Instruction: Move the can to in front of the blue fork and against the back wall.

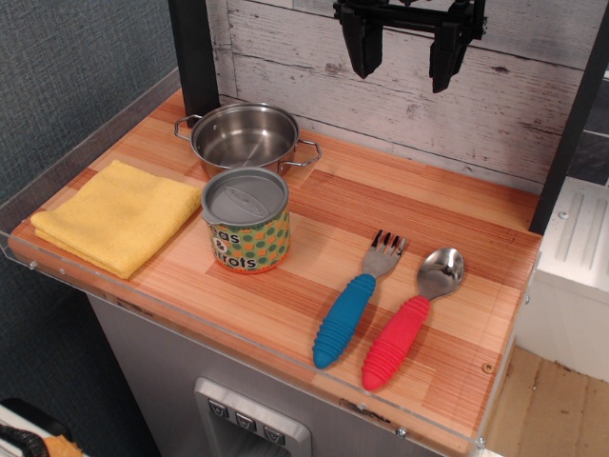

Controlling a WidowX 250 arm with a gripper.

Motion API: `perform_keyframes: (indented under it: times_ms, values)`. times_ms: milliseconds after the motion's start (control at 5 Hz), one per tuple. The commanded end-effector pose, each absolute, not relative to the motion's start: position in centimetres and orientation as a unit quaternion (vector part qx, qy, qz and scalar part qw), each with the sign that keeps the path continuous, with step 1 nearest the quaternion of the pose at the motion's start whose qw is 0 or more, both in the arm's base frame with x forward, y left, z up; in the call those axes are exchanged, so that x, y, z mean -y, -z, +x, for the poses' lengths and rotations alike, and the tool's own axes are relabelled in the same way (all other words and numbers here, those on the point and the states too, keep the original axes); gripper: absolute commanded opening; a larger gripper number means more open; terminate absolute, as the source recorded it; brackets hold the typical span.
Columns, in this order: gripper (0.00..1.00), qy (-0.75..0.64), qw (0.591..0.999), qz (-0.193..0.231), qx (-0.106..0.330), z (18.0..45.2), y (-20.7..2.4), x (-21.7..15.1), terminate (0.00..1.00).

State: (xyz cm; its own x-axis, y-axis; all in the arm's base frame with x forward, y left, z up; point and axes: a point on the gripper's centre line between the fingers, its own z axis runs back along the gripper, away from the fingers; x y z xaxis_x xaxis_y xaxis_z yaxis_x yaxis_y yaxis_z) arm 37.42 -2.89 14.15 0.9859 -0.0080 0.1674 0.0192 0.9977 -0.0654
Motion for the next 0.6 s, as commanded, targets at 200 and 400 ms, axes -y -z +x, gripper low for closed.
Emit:
perform_keyframes:
  times_ms: [200, 400]
  values:
    - [1.0, 0.094, 0.994, -0.01, 0.053, 35.9, -14.2, 1.8, 0.0]
    - [1.0, 0.159, 0.987, 0.01, 0.017, 33.9, -14.3, 0.3, 0.0]
